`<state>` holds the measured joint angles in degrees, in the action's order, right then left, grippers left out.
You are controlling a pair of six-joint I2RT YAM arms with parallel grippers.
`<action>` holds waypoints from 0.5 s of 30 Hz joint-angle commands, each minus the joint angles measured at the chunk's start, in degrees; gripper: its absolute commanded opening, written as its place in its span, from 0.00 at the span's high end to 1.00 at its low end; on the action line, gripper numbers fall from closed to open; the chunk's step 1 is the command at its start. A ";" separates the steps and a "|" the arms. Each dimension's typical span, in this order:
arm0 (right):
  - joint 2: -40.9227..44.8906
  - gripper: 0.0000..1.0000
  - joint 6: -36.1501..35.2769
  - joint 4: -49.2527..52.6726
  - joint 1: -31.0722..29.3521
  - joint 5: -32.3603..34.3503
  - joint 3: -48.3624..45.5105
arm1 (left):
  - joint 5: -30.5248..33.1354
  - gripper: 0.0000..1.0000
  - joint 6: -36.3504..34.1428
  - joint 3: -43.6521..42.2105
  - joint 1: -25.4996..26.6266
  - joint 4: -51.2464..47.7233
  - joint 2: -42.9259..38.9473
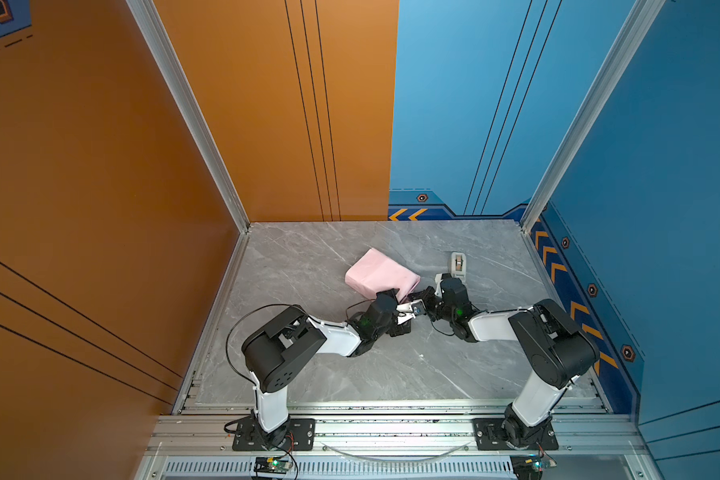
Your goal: Wrap the gift box in paper
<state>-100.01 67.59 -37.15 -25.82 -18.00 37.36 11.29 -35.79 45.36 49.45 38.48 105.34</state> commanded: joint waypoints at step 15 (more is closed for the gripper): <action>2.43 1.00 2.68 -4.12 -1.16 0.79 -5.40 | 6.57 0.02 1.68 -6.43 2.24 11.88 2.15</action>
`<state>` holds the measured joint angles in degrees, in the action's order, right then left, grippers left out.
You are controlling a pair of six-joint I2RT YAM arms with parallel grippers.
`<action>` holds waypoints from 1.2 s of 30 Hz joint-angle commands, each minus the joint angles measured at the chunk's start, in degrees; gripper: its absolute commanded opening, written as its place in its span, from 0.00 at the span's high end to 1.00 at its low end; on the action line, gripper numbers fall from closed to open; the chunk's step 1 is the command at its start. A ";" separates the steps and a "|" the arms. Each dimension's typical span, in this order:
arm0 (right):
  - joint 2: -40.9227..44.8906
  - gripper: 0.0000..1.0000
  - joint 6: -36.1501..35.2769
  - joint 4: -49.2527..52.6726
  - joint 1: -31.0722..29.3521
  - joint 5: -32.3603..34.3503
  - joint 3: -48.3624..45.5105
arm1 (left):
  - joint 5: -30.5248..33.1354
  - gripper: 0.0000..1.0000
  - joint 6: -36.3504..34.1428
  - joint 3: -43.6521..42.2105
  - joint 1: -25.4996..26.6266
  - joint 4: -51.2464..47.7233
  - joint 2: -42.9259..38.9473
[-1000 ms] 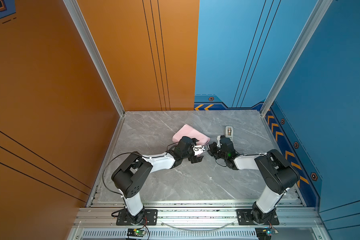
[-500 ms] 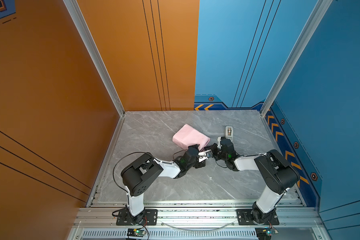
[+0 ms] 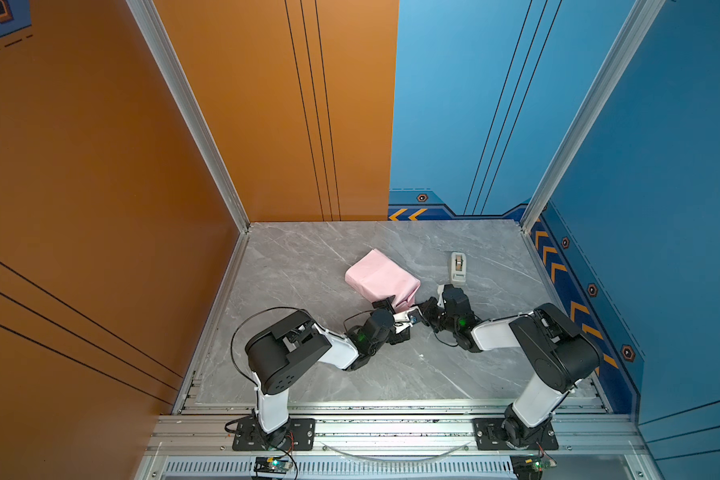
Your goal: Wrap the gift box in paper
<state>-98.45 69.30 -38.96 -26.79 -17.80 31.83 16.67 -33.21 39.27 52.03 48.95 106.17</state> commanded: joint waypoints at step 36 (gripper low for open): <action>-4.49 0.78 8.75 -14.36 0.46 -4.16 2.66 | 6.19 0.18 19.14 -0.75 -2.25 -1.95 5.78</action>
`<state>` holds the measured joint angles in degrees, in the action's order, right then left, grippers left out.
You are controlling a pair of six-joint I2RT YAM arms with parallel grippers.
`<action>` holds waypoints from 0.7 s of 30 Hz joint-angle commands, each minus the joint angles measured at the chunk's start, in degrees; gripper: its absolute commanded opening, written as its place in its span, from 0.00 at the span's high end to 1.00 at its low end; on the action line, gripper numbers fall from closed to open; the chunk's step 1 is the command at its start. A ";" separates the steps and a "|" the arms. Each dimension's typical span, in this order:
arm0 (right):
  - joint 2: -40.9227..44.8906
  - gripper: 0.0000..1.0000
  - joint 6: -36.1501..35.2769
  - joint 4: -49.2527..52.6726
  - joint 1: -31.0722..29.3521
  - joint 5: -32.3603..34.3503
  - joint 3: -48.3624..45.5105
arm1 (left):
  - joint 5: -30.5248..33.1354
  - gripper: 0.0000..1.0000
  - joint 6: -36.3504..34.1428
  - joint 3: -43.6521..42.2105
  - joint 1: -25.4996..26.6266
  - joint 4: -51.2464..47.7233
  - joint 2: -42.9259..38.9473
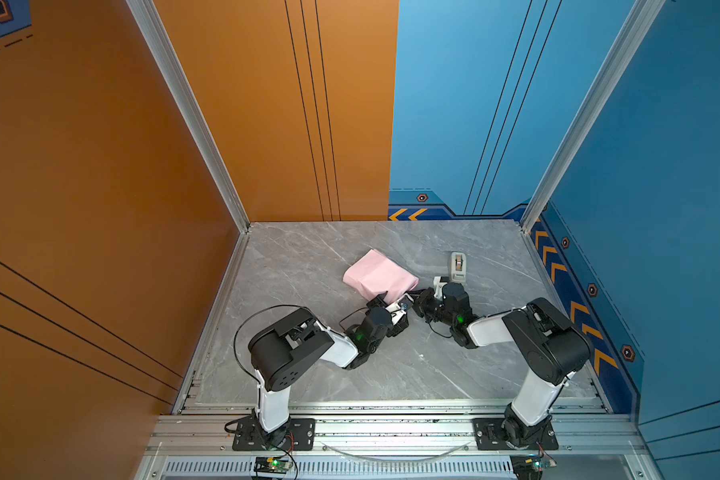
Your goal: Wrap the gift box in paper
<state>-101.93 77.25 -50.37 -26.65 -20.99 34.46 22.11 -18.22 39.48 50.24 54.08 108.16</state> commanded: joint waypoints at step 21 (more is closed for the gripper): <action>-2.69 0.77 1.42 -5.98 0.81 -1.41 -0.41 | -1.34 0.45 10.47 -3.45 -2.35 -3.55 8.62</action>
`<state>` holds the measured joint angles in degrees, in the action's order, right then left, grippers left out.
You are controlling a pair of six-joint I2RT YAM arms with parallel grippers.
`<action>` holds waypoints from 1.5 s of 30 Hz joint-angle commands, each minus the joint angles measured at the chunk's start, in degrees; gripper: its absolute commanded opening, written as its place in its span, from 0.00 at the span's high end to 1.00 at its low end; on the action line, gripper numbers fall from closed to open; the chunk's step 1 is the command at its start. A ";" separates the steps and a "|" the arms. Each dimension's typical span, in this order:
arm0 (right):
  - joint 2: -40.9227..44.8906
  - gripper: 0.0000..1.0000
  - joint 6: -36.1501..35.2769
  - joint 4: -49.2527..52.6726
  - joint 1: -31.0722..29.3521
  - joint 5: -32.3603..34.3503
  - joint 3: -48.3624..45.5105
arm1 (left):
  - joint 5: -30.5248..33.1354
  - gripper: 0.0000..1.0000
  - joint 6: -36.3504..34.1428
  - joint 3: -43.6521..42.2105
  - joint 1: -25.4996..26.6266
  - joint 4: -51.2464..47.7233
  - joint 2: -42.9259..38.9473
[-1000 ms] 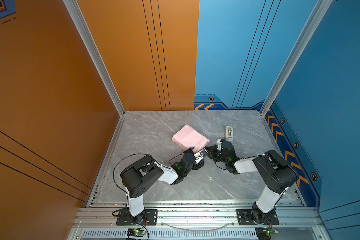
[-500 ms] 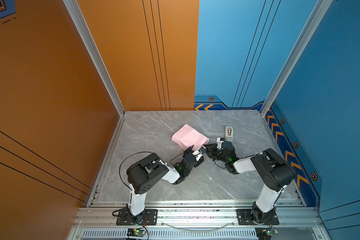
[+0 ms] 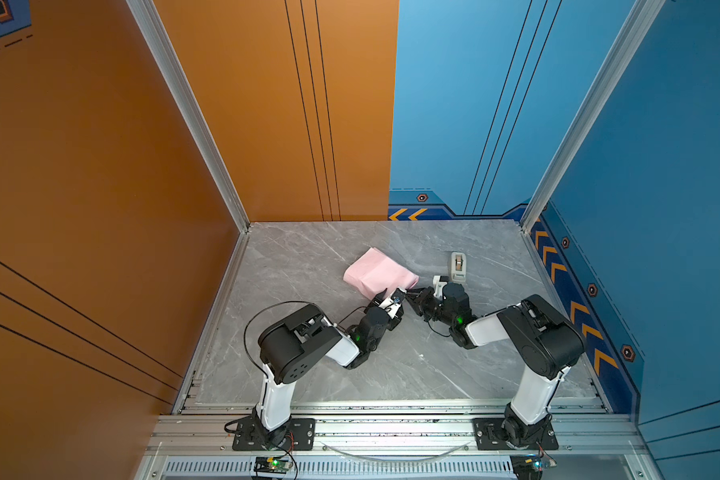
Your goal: Wrap the gift box in paper
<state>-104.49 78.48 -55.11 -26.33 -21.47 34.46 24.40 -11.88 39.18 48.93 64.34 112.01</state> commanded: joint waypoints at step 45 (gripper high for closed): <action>2.96 1.00 1.83 -1.93 -0.66 -0.17 -6.82 | -9.16 0.25 -5.46 -3.19 3.77 -16.66 0.64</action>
<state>-104.29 80.64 -57.49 -26.37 -22.26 29.45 19.94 -18.22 38.44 50.26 61.76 110.76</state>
